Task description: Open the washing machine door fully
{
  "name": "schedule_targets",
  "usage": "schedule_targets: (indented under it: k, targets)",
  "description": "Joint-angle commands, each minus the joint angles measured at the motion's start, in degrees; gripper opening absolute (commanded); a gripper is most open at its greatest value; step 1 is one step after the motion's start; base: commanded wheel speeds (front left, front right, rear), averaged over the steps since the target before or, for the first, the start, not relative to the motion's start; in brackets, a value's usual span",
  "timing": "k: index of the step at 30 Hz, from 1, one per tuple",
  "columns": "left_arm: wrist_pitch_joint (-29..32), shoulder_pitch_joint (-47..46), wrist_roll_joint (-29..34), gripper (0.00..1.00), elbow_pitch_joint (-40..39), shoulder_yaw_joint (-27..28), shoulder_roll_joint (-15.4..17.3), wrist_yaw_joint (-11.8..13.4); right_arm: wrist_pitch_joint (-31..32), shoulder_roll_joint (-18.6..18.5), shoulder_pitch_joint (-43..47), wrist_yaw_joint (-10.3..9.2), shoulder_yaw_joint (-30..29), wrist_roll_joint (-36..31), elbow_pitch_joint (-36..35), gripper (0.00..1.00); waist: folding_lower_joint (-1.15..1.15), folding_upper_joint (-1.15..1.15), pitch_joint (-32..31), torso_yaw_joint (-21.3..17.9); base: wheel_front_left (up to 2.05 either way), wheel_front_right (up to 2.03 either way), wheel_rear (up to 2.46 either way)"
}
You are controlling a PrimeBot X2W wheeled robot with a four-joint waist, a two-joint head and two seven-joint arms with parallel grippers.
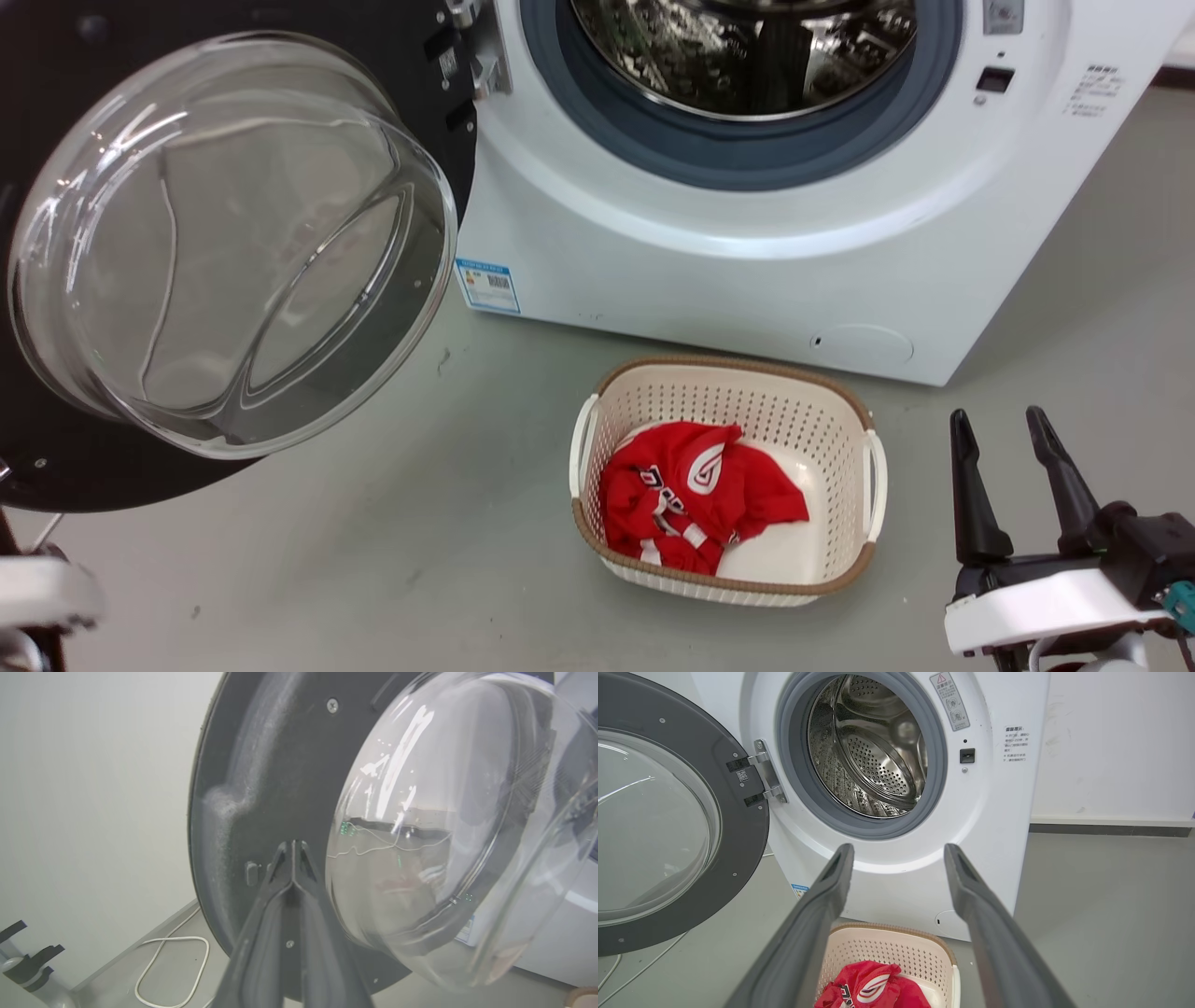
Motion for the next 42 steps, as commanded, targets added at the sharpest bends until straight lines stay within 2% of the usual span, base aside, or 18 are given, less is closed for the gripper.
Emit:
schedule_targets:
  k: [1,2,3,4,8,14,21,28,34,42]
  targets:
    - [-0.13,2.05,0.67,0.18,-1.81,-0.05,-1.22,-0.06,-0.33,0.10,0.73,-0.03,0.08,0.45,0.27,1.00,-0.01,0.00,-1.56,-0.17,0.00,0.00,0.00]
    - [-0.13,3.51,1.19,0.35,-3.40,-0.27,-2.55,-0.08,-0.35,0.10,0.94,-0.04,0.10,0.56,0.49,1.00,-0.01,0.00,-2.15,-0.20,0.00,0.00,0.00]
    - [-0.13,4.72,1.49,0.87,-5.17,-0.52,-3.83,-0.14,-0.41,0.10,1.15,-0.04,0.18,0.60,0.63,1.00,-0.01,0.00,-2.71,-0.20,0.00,0.00,0.00]
    - [-0.13,5.73,1.85,1.00,-6.41,-0.75,-4.70,-0.23,-0.46,0.10,1.28,-0.04,0.25,0.67,0.69,1.00,-0.01,0.00,-3.21,-0.23,0.00,0.00,0.00]
    - [-0.14,9.91,3.22,1.00,-11.47,-2.64,-9.01,-0.44,-0.56,0.10,2.33,-0.04,0.39,1.03,0.97,1.00,-0.01,0.00,-4.85,-0.37,0.00,0.00,0.00]
    - [-0.13,13.72,4.45,1.00,-17.06,-6.55,-11.89,-0.40,-0.70,0.09,3.38,-0.04,1.10,1.21,1.00,1.00,-0.01,0.00,-7.00,-1.47,0.00,0.00,0.00]
    - [-0.13,14.16,4.89,1.00,-20.00,-15.24,-12.75,-0.95,-0.14,0.09,4.08,-0.04,0.79,0.17,0.17,1.00,-0.01,0.00,-8.14,-4.52,0.00,0.00,0.00]
    - [-0.13,10.86,4.14,1.00,-18.60,-20.93,-12.87,-1.38,0.58,0.09,4.02,-0.04,0.06,-1.20,-0.91,1.00,-0.01,0.00,-8.20,-7.88,0.00,0.00,0.00]
    - [-0.13,9.24,3.11,1.00,-16.01,-22.76,-12.90,-1.66,1.35,0.09,4.52,-0.04,-0.06,-1.80,-1.45,1.00,-0.01,0.00,-8.12,-10.60,0.00,0.00,0.00]
    - [-0.13,10.38,3.34,1.00,-15.28,-22.92,-12.95,-1.71,1.24,0.10,4.40,-0.04,0.38,-1.19,-1.24,1.00,-0.01,0.00,-7.91,-11.34,0.00,0.00,0.00]
